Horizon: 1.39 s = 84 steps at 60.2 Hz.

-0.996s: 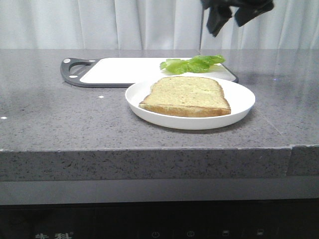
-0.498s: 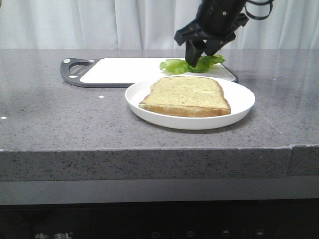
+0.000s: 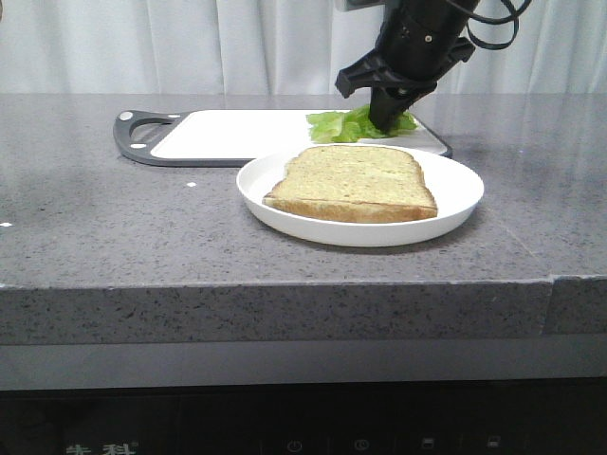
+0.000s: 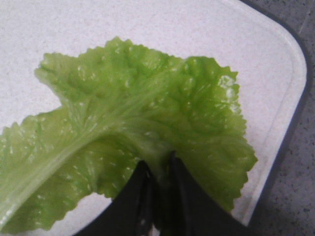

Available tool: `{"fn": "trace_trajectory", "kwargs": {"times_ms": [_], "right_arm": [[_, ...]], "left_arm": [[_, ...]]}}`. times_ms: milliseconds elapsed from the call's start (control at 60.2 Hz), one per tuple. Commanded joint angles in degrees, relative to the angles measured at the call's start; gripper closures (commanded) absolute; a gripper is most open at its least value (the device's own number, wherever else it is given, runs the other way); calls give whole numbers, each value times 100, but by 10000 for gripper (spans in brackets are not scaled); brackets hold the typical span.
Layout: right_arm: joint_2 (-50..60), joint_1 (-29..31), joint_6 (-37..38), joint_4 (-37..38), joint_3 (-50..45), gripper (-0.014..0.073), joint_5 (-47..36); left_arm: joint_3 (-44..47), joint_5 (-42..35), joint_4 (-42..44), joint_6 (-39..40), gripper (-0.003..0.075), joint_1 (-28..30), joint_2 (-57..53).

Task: Left arm grabs bread, right arm adds lettuce
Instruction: 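Carry the lettuce with the right gripper onto the bottom bread slice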

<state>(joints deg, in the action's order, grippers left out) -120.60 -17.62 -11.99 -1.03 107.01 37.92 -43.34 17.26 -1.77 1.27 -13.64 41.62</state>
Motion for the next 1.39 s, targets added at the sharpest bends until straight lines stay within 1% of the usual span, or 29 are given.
{"fn": "trace_trajectory", "kwargs": {"times_ms": [0, 133, 216, 315, 481, 548, 647, 813, 929, 1079, 1112, 1162, 1311, 1344, 1378], "right_arm": [[563, 28, -53, -146, 189, 539, -276], [961, 16, -59, -611, 86, 539, -293], [1326, -21, -59, -885, -209, 539, -487], [1908, -168, -59, -941, -898, 539, -709], [2912, -514, -59, -941, -2340, 539, -1147], [3217, -615, -59, -957, -2894, 539, -1286], [3462, -667, -59, -971, -3450, 539, -1454], [3443, -667, -59, -1097, -3898, 539, -1430], [3431, -667, -59, -1399, -3938, 538, -1354], [3385, -667, -59, -1416, -3938, 531, -1204], [3381, -667, -59, -1416, -3938, 513, -1167], [3381, -667, -59, -1416, -3938, 462, -1138], [3386, -667, -59, -1422, -3938, 238, -1120], [3393, -667, -59, -1422, -3938, 201, -1126], [3414, -667, -59, -1422, -3938, 181, -1131]], "left_arm": [[-162, -467, -61, 39, 741, 11, -33], [-162, -467, -61, 39, 741, 11, -33], [-162, -467, -71, 39, 741, 11, -33], [-162, -458, -71, 39, 741, 11, -33], [-162, -458, -71, 39, 741, 11, -33], [-162, -458, -71, 39, 741, 11, -33], [-162, -458, -71, 39, 741, 11, -33], [-162, -458, -71, 39, 741, 11, -33], [-162, -458, -71, 39, 741, 11, -33], [-162, -458, -71, 39, 741, 11, -33], [-162, -458, -71, 39, 741, 11, -33], [-162, -458, -71, 39, 741, 11, -33], [-162, -458, -71, 39, 741, 11, -33], [-162, -458, -71, 39, 741, 11, -33], [-162, -458, -71, 39, 741, 11, -33]]}}
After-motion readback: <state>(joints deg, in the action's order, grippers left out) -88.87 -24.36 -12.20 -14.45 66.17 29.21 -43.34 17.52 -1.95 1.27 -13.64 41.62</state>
